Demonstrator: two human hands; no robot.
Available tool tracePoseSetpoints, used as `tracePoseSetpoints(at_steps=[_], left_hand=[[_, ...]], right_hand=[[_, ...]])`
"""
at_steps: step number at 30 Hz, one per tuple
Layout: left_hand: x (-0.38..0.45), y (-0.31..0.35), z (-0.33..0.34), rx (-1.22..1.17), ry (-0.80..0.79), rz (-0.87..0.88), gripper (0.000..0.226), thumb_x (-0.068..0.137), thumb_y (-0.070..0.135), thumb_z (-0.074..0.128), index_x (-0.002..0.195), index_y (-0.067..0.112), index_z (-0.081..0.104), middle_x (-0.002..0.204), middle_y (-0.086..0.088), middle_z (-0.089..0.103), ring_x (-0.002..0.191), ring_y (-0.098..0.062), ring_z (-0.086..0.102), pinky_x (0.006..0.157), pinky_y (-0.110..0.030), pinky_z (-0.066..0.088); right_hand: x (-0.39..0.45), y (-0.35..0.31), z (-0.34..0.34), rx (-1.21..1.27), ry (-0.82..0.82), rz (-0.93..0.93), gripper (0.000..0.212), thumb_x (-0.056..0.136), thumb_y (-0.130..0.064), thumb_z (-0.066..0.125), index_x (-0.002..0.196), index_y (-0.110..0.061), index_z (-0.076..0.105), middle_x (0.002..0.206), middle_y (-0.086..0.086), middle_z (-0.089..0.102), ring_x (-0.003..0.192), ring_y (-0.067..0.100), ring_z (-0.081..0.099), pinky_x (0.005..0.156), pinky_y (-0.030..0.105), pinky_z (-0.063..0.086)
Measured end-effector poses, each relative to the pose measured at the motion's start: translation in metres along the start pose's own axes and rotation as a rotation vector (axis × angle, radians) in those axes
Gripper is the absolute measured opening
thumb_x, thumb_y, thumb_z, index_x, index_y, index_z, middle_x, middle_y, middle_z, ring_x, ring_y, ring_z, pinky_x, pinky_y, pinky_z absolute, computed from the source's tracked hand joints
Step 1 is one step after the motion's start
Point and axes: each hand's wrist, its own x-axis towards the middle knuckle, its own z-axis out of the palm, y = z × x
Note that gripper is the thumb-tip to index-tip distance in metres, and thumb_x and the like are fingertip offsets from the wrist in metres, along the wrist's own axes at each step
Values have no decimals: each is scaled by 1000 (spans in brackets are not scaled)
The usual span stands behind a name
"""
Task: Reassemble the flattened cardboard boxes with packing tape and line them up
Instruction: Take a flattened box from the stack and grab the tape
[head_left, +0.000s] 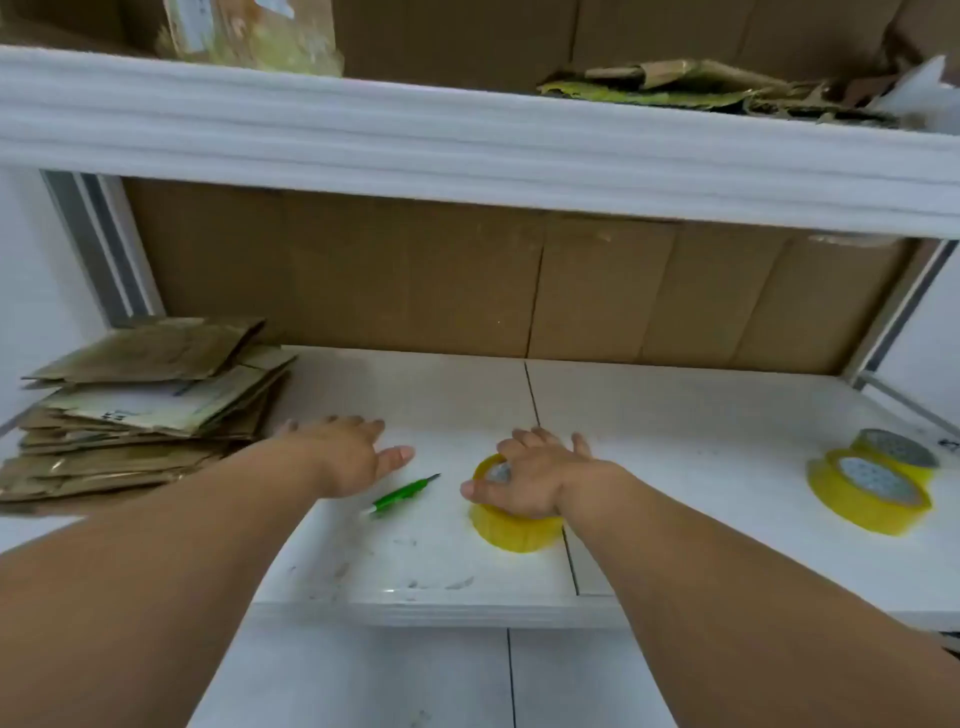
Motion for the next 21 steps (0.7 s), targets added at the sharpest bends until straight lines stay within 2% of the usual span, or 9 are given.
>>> tracePoseSetpoints(at_steps=[3,6,8,10,13,15,18,21], left_hand=[[4,7,14,42,-51,2,78,94,73,25,157,28,17,164,2,18,151,-23,17,120,-53,8],[9,10,27,60,-65,23,67,97,63,37,154,27,28,156,1,34,144,-22,32,119,-49,14],[18,9,33,104,-53,39,59,98,56,42,148,25,37,148,1,44,136,-21,41,115,-44,25],[26,8,38,131,-35,59,48,97,49,45,138,24,47,137,2,51,126,-20,48,105,-38,36],[41,8,45,156,-50,115,32,94,41,49,120,23,56,117,3,56,110,-20,54,92,-35,46],[52,8,47,168,-54,138,27,90,37,52,112,22,60,103,4,53,102,-19,57,84,-32,49],[67,8,50,176,-38,149,16,86,29,55,100,24,62,93,5,54,93,-18,59,72,-28,47],[82,6,53,144,-15,172,11,84,24,56,92,24,62,84,7,56,88,-18,60,66,-28,42]], right_hand=[[3,4,10,-102,60,-70,93,76,-86,42,145,-24,35,151,3,28,144,25,18,118,55,5],[7,3,17,-169,108,-144,72,69,-85,51,106,-25,62,118,0,37,122,25,30,112,49,16],[12,1,20,-252,148,-179,57,71,-77,57,85,-22,62,106,-1,40,111,24,33,105,45,22],[16,0,20,-291,153,-183,43,78,-64,60,73,-22,54,96,-1,45,104,22,35,101,44,23],[22,-5,17,-232,63,-135,31,86,-47,57,72,-21,51,81,-1,51,95,22,45,103,44,23],[27,-7,14,-236,75,-116,24,89,-36,53,72,-21,47,79,-1,50,86,23,49,107,45,23],[36,-5,11,-300,122,-97,8,89,-26,49,84,-20,51,75,-3,46,79,23,45,106,44,26],[45,-1,10,-292,130,-61,7,89,-25,48,87,-22,53,75,-4,50,77,22,48,102,43,29]])
